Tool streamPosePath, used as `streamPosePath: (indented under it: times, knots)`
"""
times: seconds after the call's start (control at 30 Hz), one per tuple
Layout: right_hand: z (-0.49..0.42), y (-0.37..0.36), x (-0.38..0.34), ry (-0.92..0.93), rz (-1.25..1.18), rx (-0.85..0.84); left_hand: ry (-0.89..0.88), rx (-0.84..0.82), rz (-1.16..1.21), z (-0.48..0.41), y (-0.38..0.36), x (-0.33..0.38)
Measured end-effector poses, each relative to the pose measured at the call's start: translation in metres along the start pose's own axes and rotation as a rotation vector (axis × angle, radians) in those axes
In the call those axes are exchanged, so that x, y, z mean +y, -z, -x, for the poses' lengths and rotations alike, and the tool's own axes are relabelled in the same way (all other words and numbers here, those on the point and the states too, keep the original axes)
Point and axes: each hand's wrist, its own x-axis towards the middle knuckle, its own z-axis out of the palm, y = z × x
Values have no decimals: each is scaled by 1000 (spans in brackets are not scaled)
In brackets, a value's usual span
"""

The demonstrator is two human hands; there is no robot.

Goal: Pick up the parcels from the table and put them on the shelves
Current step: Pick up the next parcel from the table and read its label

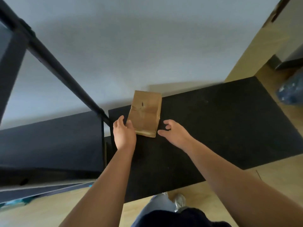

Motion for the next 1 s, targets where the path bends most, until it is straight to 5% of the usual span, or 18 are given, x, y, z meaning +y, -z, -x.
streamPosePath:
  times: [0.47,0.73,1.0]
  knots:
    - [-20,21,20,-11,16,20,358,-155,358,16,-33,2]
    - [-12,61,64,-39,-55,-81,193,-74,422,82,-49,36]
    - [13,90,112,32,89,-193,239,-75,318,139,-92,44]
